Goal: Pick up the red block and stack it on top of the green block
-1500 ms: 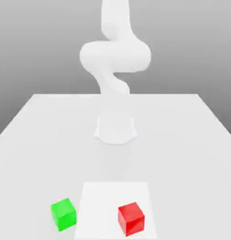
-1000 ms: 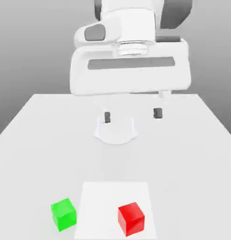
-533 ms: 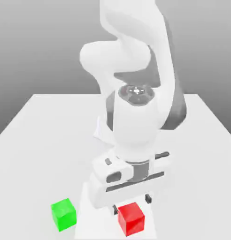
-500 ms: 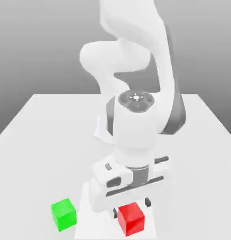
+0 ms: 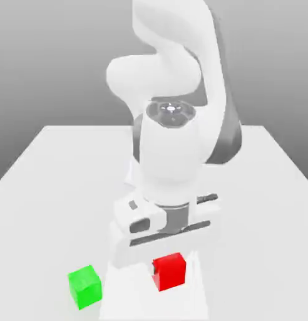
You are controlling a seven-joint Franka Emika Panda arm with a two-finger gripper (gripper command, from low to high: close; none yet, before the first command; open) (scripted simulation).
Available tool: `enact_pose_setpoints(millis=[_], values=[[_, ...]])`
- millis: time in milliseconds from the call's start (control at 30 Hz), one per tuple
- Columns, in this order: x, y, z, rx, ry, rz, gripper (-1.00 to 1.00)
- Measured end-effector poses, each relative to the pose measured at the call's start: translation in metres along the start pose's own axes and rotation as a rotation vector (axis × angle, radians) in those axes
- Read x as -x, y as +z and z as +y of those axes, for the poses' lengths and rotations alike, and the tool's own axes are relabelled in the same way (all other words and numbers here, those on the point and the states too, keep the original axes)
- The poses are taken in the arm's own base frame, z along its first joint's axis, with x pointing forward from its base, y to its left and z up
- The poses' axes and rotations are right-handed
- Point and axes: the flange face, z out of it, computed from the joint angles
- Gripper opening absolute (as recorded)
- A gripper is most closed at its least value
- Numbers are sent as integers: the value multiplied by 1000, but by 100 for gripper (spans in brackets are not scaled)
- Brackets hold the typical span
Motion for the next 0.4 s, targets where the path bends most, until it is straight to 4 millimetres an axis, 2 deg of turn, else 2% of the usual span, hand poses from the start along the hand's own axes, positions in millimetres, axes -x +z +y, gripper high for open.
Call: enact_pose_setpoints(millis=[100,133,267,300,400], values=[[-22,-14,73,-3,125,-2,-100],[-26,-13,88,-5,148,-3,-100],[-27,25,94,-7,152,-4,-100],[-27,38,94,-7,153,-4,100],[-27,38,94,-7,153,-4,100]])
